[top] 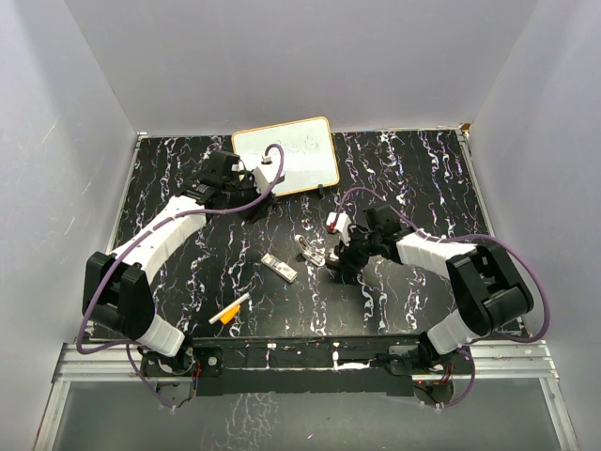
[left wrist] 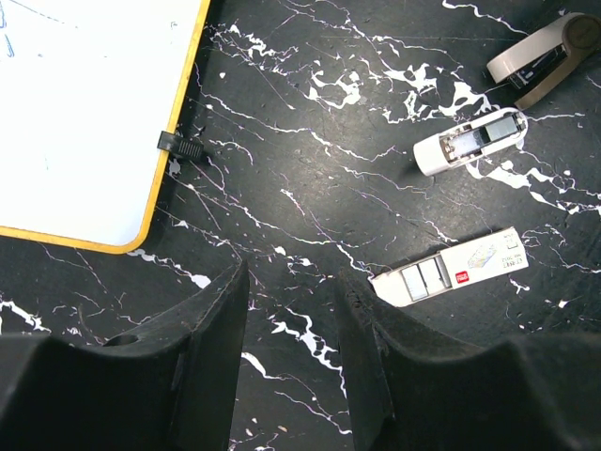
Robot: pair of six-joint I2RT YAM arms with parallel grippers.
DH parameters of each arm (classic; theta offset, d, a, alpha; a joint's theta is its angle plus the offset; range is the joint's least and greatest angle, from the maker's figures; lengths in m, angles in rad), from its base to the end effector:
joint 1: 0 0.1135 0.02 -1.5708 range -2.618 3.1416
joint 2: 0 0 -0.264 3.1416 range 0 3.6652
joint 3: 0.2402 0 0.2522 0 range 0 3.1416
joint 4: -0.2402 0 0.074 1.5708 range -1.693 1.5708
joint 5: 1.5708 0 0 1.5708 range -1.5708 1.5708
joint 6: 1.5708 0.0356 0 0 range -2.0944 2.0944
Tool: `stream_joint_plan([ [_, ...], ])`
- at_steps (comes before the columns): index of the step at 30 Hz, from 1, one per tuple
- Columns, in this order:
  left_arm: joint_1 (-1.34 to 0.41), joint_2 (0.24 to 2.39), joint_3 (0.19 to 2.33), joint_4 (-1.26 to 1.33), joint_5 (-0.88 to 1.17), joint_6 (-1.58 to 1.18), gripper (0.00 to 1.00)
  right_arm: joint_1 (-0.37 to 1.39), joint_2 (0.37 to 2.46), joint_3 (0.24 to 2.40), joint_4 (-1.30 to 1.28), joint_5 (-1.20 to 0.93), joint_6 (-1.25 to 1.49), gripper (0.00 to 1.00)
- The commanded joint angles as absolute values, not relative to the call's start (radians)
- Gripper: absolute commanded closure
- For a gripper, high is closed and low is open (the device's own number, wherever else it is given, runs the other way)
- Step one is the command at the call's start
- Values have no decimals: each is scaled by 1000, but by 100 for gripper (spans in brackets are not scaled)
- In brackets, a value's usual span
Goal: Load the staples into the stapler
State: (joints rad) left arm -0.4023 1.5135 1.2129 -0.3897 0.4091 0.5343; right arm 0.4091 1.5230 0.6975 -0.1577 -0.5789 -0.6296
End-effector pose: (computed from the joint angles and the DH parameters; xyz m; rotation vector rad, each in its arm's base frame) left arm 0.3063 -0.1457 0.2939 1.1911 1.8759 -0.3891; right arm 0.2447 0.1273 0.1515 -1.3949 1.9992 0.6378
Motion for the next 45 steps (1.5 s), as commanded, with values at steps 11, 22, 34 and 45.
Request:
stream_joint_plan([
  [11,-394,1480,1231,-387,419,524,59,436,1482,642,309,-91,-686,72],
  [22,-389,1461,1218,-381,408,526,59,569,1625,532,580,246,-832,67],
  [34,-387,1452,1212,-377,410,529,59,671,1556,456,435,207,-745,44],
  [45,-387,1442,1203,-373,407,532,59,673,1485,470,275,37,-672,40],
])
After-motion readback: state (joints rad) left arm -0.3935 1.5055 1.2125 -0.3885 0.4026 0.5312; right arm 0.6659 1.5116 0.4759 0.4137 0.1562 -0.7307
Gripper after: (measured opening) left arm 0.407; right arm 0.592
